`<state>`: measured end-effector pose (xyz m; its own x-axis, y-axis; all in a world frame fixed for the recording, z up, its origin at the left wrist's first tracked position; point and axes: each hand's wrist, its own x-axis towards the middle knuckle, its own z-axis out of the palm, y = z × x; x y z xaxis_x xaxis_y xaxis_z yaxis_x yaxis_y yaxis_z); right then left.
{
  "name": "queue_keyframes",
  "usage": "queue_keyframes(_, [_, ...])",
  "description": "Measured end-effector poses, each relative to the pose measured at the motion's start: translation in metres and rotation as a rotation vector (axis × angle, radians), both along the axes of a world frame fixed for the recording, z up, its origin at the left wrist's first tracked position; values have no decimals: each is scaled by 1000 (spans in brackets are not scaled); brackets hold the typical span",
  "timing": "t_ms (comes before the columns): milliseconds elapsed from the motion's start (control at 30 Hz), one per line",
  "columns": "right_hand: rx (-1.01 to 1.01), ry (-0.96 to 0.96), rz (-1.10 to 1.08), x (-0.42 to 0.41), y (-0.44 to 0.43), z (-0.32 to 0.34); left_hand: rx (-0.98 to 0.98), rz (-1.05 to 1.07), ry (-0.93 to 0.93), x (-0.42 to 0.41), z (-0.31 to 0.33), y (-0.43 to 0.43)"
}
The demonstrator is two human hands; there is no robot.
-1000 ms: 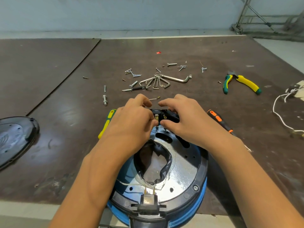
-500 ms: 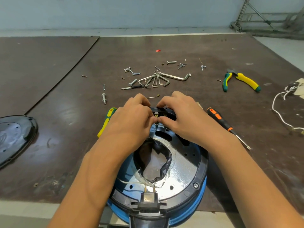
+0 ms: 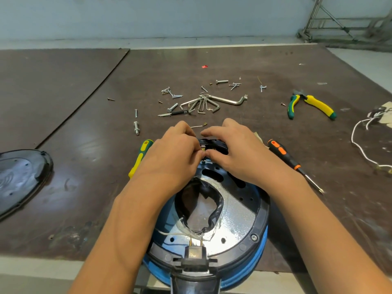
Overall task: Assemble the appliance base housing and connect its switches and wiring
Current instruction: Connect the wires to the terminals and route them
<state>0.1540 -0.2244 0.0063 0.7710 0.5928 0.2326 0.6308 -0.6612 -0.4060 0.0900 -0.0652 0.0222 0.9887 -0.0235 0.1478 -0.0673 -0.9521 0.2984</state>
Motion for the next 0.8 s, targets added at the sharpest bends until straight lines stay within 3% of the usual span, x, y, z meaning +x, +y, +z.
queue_keyframes(600, [36, 32, -30, 2, -1, -3, -100, 32, -41, -2, 2, 5])
queue_keyframes(800, [59, 98, -7, 5, -6, -5, 29, 85, -87, -10, 8, 6])
